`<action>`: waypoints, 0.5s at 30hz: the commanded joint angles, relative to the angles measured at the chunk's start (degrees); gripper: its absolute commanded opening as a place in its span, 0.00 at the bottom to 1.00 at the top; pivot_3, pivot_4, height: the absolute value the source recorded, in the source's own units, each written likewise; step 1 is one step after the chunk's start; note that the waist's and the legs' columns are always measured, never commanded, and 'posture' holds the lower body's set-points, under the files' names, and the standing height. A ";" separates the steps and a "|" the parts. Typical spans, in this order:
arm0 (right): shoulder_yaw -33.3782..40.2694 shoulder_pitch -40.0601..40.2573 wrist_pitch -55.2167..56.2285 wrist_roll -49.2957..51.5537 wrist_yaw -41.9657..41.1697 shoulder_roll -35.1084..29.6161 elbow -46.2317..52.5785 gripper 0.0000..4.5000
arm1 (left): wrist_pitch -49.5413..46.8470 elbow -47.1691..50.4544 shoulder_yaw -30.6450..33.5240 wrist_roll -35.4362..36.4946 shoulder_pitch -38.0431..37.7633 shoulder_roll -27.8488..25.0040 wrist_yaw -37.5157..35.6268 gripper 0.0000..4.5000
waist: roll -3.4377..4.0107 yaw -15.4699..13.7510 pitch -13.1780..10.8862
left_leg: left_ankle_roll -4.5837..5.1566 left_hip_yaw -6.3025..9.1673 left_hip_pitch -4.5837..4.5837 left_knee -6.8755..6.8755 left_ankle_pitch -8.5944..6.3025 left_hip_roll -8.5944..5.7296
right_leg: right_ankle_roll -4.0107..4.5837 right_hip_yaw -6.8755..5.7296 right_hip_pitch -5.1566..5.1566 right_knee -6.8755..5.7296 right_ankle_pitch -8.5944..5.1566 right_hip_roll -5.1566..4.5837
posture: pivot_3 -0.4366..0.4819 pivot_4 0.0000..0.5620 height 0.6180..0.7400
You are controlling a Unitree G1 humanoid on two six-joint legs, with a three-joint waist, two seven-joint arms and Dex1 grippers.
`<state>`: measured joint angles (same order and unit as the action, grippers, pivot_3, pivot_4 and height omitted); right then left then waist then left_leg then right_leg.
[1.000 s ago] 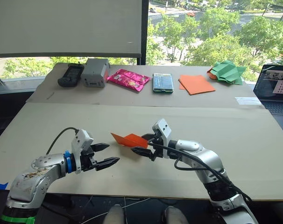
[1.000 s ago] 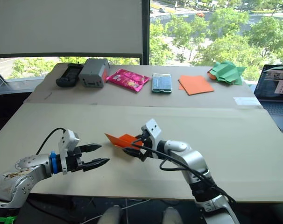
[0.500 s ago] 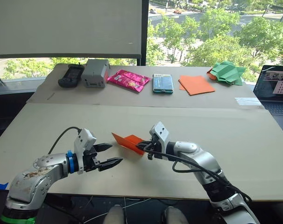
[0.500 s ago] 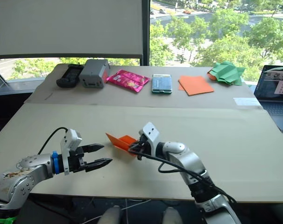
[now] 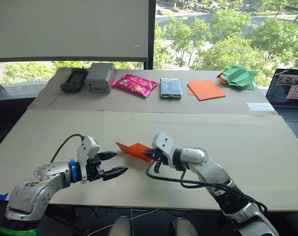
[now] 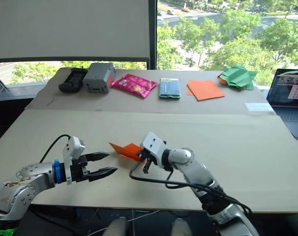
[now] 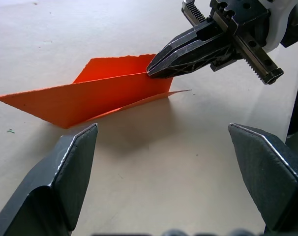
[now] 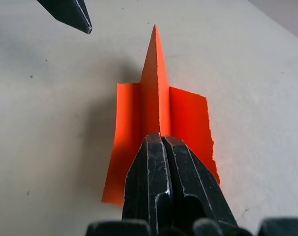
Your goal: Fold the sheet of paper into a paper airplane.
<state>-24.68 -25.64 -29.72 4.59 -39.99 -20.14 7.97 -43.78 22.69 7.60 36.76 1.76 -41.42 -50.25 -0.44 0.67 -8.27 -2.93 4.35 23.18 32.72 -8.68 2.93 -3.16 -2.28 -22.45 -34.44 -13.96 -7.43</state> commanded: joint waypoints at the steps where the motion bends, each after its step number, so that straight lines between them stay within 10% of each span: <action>1: -0.14 -0.10 0.17 -0.28 -0.58 0.23 1.92 0.02 | 1.71 0.57 0.35 -0.32 -0.31 -0.70 -0.57 1.00 | 0.00 0.01 0.00 | 0.00 0.00 0.00 0.00 0.00 0.00 | 0.00 0.00 0.00 0.00 0.00 0.00 | 0.48 0.27 0.69; 15: 10.70 2.60 -10.13 5.28 5.15 2.45 9.35 0.02 | 3.48 2.44 -0.11 -0.13 2.58 0.63 -0.03 1.00 | 0.00 -0.56 0.00 | 0.00 0.00 0.03 0.01 0.00 0.00 | 0.00 0.00 0.07 -0.01 0.00 0.00 | 0.48 0.27 0.69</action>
<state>-16.33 -23.13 -38.28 8.30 -36.19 -17.94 13.60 -41.52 22.92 7.22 36.08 2.88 -40.88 -50.58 -0.44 0.11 -8.27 -2.93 4.35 23.23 32.73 -8.68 2.93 -3.16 -2.28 -22.38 -34.45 -13.96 -7.43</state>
